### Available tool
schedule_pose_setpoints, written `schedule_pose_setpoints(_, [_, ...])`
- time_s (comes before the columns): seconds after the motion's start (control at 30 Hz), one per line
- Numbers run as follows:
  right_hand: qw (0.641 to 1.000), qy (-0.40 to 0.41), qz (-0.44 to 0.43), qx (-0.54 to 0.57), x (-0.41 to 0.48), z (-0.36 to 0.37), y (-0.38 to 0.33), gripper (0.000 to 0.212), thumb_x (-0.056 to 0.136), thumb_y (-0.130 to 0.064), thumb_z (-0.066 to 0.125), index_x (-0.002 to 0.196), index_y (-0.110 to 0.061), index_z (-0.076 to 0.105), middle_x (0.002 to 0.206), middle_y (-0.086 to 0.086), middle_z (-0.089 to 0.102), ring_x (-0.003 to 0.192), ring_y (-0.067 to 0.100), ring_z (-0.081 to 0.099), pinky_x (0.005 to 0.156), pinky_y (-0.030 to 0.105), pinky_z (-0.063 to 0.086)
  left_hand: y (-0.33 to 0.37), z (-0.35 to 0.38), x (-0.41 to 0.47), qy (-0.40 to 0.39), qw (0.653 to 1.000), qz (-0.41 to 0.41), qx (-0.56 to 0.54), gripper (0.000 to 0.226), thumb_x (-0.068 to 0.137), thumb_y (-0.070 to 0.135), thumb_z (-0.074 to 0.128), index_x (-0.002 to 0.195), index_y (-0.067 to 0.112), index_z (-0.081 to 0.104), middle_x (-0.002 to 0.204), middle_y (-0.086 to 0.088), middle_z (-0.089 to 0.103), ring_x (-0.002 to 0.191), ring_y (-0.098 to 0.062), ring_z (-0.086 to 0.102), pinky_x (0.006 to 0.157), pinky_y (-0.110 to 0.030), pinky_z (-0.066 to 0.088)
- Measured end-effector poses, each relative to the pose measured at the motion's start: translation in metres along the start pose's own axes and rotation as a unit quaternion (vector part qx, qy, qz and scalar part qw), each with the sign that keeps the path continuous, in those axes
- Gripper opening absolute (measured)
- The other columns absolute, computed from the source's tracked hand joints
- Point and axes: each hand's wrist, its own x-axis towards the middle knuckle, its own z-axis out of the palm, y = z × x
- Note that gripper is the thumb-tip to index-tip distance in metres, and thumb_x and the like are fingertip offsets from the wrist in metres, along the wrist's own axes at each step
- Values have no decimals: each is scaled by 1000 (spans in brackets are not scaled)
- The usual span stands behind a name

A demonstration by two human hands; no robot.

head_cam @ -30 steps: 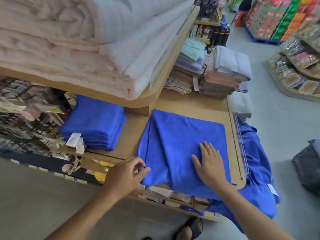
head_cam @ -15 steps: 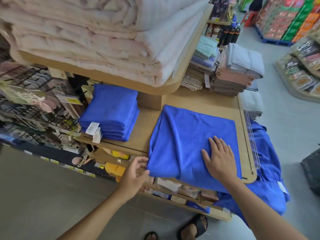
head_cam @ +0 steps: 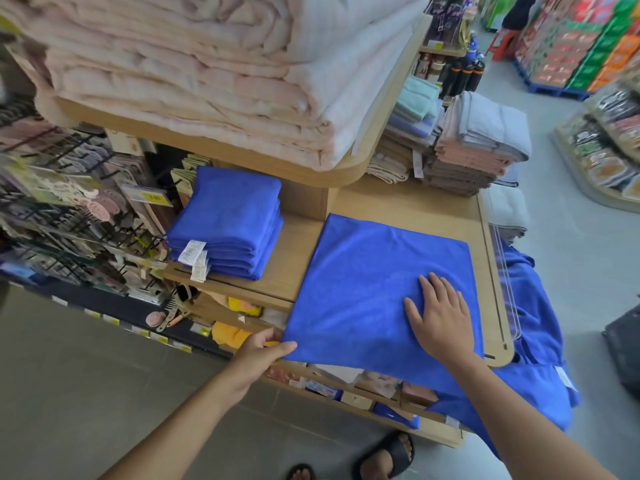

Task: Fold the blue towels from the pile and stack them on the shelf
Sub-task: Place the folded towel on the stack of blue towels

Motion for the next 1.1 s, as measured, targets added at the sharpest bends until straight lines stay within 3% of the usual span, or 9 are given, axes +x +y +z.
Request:
schedule_pose_setpoints(0.13, [1000,-14,-4,6,1,-1,1,72,101,-63,27,160,-23,28,168,-2,24,156,20,16,128,44,11,-3,-2,0,4,996,-18,-84,26,90,24,76,107,10,63,102,-10,75,76,-18,70,55,-27,47])
schedule_pose_setpoints(0.23, [999,-43,-13,0,-2,-1,7,76,99,-68,22,162,-26,19,170,-4,15,158,18,7,129,43,6,-7,-1,-1,60,988,32,142,22,88,30,77,101,22,61,92,2,73,73,-11,68,61,-25,50])
schedule_pose_setpoints(0.37, [999,-49,-14,5,0,-5,19,89,91,-79,8,163,-28,14,171,-5,7,158,19,0,128,42,4,14,9,3,204,860,308,351,26,91,30,67,113,36,54,115,21,56,107,3,55,88,-14,45])
schedule_pose_setpoints(0.47, [999,-44,-6,18,14,-9,19,92,89,-78,4,164,-26,11,172,-3,6,158,20,-1,128,43,5,61,33,31,162,800,426,389,40,100,30,49,140,25,50,144,12,48,138,-4,39,114,-20,32])
schedule_pose_setpoints(0.63, [997,-70,7,-14,15,-3,18,96,86,-79,-7,164,-24,3,172,-4,-1,158,17,-6,129,42,0,110,71,101,95,773,293,554,67,107,47,31,162,14,12,170,1,7,157,-14,-1,127,-38,8])
schedule_pose_setpoints(0.83, [997,-76,13,-18,11,-4,25,90,92,-78,1,164,-26,7,172,-6,2,158,17,-4,128,40,-1,93,66,137,113,720,258,635,78,100,60,20,163,16,6,171,2,-1,157,-13,-5,126,-42,-1])
schedule_pose_setpoints(0.9, [998,-57,11,-23,23,-10,27,76,98,-70,21,160,-26,26,167,-5,23,156,21,16,125,40,17,101,72,142,122,714,282,628,80,97,56,23,162,14,8,170,0,1,157,-15,-3,127,-42,1])
schedule_pose_setpoints(1.0, [999,-39,-4,-1,66,-29,41,34,102,-40,39,127,-28,58,133,0,56,126,29,53,89,41,46,138,86,161,105,698,342,620,67,102,36,33,161,11,16,170,-3,12,157,-18,5,127,-37,9])
schedule_pose_setpoints(1.1, [997,-73,20,9,121,-49,63,40,99,-13,40,134,-23,56,133,5,54,107,34,64,69,35,40,186,97,187,85,690,351,627,62,97,4,41,157,9,27,163,-7,30,155,-22,18,123,-35,21])
